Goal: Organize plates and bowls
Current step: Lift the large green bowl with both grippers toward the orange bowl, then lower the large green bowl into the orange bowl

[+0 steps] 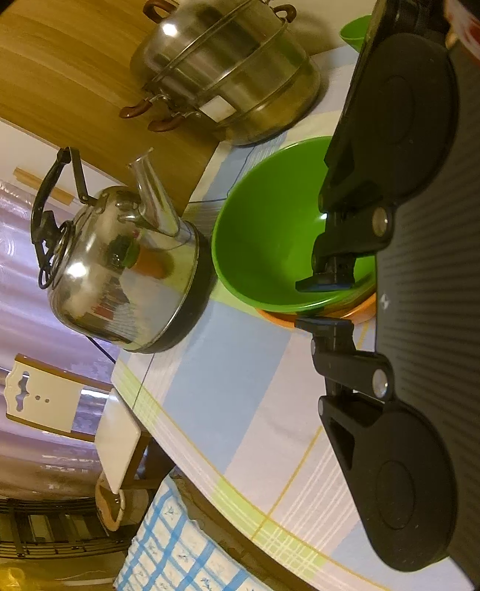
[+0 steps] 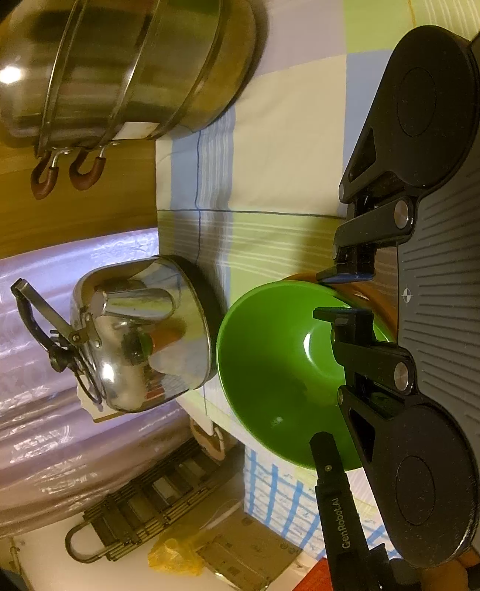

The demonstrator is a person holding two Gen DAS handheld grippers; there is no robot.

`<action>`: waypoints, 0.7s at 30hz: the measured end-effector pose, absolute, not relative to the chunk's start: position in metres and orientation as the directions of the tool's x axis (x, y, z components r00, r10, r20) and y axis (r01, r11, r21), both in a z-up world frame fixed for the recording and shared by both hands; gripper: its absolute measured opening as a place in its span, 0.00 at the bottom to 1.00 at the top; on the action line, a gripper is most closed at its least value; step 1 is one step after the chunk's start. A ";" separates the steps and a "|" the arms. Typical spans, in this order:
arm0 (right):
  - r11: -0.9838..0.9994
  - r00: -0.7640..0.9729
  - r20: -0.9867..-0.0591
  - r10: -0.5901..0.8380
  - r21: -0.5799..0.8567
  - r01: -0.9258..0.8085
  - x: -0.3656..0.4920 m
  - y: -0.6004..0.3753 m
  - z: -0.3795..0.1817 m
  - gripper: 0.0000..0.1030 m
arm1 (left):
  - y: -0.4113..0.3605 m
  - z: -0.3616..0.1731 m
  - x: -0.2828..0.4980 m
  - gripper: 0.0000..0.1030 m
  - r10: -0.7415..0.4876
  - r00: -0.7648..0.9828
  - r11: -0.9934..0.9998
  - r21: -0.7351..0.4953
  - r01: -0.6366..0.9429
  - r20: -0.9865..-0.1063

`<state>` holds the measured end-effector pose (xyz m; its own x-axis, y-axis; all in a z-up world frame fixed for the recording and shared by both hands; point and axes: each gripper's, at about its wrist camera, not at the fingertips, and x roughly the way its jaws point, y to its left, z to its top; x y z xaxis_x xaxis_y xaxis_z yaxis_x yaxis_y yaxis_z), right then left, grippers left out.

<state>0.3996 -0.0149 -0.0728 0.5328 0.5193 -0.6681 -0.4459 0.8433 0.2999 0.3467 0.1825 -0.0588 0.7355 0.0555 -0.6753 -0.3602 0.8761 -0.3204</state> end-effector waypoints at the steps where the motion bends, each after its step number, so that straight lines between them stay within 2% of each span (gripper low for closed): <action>1: 0.845 0.532 -0.671 0.517 0.299 -0.444 0.400 -0.015 -0.074 0.13 | 0.183 -0.059 0.346 0.11 0.056 0.735 0.877 -0.319 -0.360 -0.675; 6: 0.849 0.539 -0.669 0.511 0.293 -0.440 0.402 -0.014 -0.077 0.14 | 0.188 -0.061 0.345 0.12 0.057 0.743 0.870 -0.333 -0.365 -0.667; 7: 0.848 0.543 -0.663 0.515 0.301 -0.437 0.403 -0.015 -0.076 0.19 | 0.189 -0.061 0.344 0.12 0.058 0.743 0.868 -0.334 -0.367 -0.666; 8: 0.846 0.547 -0.655 0.521 0.311 -0.433 0.403 -0.017 -0.075 0.24 | 0.190 -0.060 0.343 0.12 0.064 0.746 0.867 -0.333 -0.370 -0.663; 10: 0.844 0.558 -0.638 0.530 0.338 -0.416 0.403 -0.022 -0.073 0.56 | 0.192 -0.058 0.341 0.12 0.074 0.751 0.864 -0.334 -0.377 -0.657; 11: 0.844 0.563 -0.632 0.532 0.347 -0.408 0.403 -0.024 -0.072 0.60 | 0.192 -0.057 0.340 0.12 0.072 0.753 0.862 -0.339 -0.377 -0.654; 21: 0.840 0.600 -0.588 0.543 0.381 -0.387 0.396 -0.038 -0.052 0.60 | 0.187 -0.046 0.335 0.26 0.070 0.761 0.871 -0.332 -0.361 -0.644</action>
